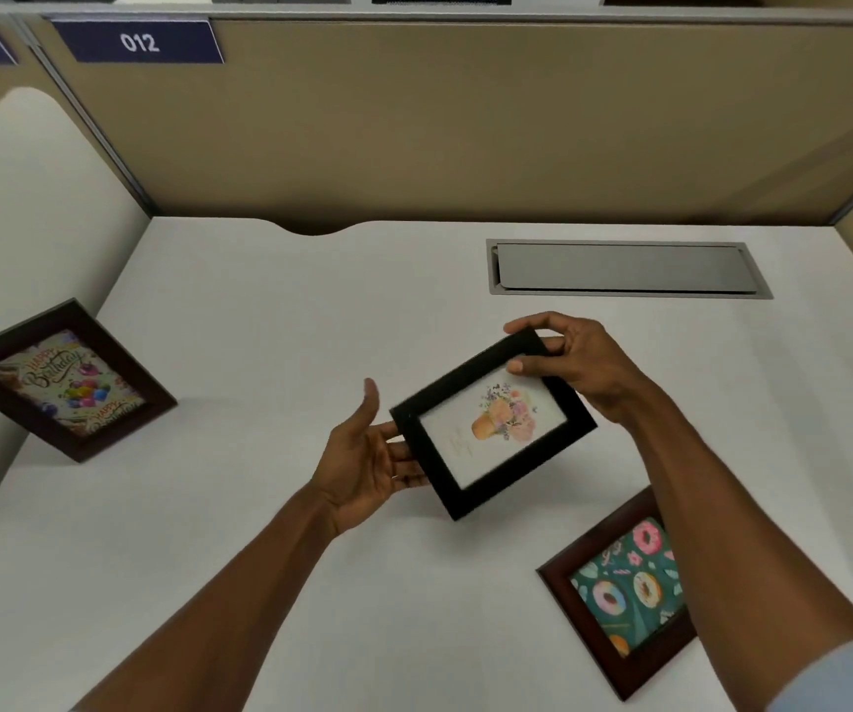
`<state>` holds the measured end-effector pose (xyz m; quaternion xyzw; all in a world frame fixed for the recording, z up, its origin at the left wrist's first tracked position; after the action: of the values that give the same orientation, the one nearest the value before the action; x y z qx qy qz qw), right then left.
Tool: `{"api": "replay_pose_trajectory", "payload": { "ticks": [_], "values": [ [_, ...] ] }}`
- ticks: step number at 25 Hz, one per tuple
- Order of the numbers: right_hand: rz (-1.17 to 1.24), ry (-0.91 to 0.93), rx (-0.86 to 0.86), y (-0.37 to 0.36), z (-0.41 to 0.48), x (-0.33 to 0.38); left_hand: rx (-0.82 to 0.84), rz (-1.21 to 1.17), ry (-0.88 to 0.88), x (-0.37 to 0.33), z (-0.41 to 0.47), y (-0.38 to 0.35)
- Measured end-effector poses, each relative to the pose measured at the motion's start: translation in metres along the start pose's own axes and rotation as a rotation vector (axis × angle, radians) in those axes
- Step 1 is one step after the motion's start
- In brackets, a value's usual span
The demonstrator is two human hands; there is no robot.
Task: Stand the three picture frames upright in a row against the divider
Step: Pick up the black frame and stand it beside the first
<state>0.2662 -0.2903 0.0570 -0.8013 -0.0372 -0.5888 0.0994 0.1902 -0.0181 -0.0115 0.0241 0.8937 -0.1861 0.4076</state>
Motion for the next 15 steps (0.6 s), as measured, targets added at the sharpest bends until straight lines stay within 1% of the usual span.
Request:
{"api": "replay_pose_trajectory", "payload": {
  "ticks": [2, 5, 7, 9, 12, 15],
  "values": [
    [-0.127, -0.037, 0.078, -0.015, 0.009, 0.007, 0.088, 0.151, 0.028, -0.007, -0.003, -0.009],
    [-0.336, -0.073, 0.197, -0.044, 0.021, 0.013, 0.155, 0.314, 0.045, -0.011, -0.005, -0.018],
    [-0.441, -0.053, 0.248, -0.060, 0.026, 0.017, 0.192, 0.345, 0.056, -0.008, -0.005, -0.017],
    [-0.504, 0.014, 0.258, -0.072, 0.029, 0.020, 0.169, 0.341, 0.037, -0.006, -0.005, -0.013],
    [-0.562, 0.107, 0.173, -0.072, 0.031, 0.026, 0.118, 0.313, -0.055, -0.010, -0.006, -0.009],
    [-0.437, 0.148, -0.033, -0.054, 0.023, 0.021, 0.085, 0.292, -0.135, -0.018, -0.008, -0.005]
  ]
}}
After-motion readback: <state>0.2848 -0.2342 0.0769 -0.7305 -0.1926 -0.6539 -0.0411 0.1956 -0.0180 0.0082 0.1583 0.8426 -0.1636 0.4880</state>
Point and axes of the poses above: each hand's wrist, its own z-axis towards the middle knuckle, its own y-axis out of the back of the hand, x = y × z, the point moved 4 cm from there along z, towards the middle knuckle, and after that the axes turned 15 degrees about z, right-handed, at the moved point
